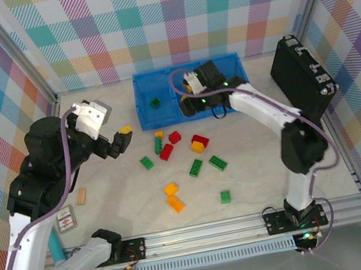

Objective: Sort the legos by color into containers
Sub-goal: Place the lego in the container, then pick up the lego from the center of the table.

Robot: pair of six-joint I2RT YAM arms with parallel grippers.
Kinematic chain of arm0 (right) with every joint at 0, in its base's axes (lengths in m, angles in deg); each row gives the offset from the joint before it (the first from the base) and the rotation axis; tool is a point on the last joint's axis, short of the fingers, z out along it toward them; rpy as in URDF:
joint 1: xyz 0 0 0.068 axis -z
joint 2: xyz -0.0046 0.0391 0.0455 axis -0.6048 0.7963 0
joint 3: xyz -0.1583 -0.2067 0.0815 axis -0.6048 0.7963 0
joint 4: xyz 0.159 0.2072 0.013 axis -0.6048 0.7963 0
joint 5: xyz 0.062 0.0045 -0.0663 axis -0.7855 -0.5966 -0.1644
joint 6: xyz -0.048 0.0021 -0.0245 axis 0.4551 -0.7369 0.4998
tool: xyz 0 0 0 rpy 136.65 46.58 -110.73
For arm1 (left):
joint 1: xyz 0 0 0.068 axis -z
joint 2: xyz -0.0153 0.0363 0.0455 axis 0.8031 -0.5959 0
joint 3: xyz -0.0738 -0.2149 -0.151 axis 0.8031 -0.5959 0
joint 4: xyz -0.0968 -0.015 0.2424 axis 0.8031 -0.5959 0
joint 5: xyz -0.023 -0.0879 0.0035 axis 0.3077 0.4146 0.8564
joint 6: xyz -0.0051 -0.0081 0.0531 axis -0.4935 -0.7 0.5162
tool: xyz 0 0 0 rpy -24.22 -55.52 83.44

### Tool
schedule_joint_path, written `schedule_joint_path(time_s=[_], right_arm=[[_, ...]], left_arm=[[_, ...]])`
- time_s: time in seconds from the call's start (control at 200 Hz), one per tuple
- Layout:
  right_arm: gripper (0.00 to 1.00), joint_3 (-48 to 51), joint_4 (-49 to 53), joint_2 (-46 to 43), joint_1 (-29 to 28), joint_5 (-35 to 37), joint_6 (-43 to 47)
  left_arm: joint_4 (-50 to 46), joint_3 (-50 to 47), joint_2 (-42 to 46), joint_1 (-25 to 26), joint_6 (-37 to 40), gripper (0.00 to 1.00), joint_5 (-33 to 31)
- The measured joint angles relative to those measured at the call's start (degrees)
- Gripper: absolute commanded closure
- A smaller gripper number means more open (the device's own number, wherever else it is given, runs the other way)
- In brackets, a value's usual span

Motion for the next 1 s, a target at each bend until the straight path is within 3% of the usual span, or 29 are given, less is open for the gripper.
schedule_joint_path(time_s=[0.145, 0.35, 0.59, 0.765, 1.0], right_arm=[[0.19, 15.26, -0.11, -10.58, -0.35, -3.02, 1.88], [0.18, 30.14, 2.05, -18.47, -1.29, -3.63, 0.46], [0.19, 34.05, 2.23, -18.99, -3.10, -2.45, -2.95], [0.20, 34.14, 2.01, -14.12, -6.36, -0.98, -3.87], [0.32, 32.11, 2.32, -7.28, -7.82, 2.01, -5.73]], left_arm=[[0.07, -0.46, 1.11, 0.00, -0.02, 0.00, 0.55], [0.07, -0.52, 1.79, 0.00, -0.07, 0.00, 0.79], [0.04, -0.61, 1.79, 0.00, -0.24, 0.00, 1.66], [0.04, -0.92, 1.90, 0.00, -0.26, 0.00, 1.84], [0.04, -0.92, 1.90, 0.00, -0.28, 0.00, 1.86]])
